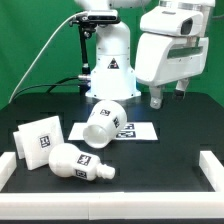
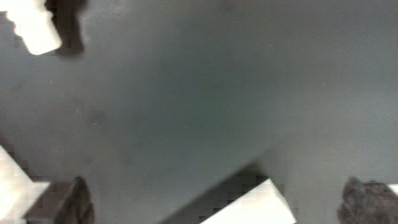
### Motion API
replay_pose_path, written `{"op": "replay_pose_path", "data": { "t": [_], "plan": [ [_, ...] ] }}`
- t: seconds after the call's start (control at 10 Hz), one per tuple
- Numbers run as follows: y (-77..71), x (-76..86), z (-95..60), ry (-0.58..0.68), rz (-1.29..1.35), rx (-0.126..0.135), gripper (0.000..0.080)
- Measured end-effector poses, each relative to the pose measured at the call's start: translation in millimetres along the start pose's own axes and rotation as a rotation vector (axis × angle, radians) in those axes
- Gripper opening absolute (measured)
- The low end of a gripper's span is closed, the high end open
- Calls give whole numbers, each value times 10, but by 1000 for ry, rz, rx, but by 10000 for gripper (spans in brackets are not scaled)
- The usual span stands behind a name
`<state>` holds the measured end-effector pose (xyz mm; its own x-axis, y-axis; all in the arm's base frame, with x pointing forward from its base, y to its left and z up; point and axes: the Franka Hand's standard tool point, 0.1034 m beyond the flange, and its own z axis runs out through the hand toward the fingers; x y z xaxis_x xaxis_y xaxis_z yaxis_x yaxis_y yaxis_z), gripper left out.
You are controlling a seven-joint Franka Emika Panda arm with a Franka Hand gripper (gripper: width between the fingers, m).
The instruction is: Assemble lamp
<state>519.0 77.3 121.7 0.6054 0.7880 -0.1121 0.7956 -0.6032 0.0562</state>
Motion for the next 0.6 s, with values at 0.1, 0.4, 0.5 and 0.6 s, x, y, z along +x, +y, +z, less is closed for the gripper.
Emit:
{"op": "replay_pose_path", "data": {
  "t": [0.1,0.4,0.5,0.6],
  "plan": [
    [-1,-1,1,0,1,0,700],
    [-4,-1,6,0,1,2,700],
    [-3,-3,8,0,0,3,700],
    [20,-24,-1,1,-8,4,700]
  ]
}}
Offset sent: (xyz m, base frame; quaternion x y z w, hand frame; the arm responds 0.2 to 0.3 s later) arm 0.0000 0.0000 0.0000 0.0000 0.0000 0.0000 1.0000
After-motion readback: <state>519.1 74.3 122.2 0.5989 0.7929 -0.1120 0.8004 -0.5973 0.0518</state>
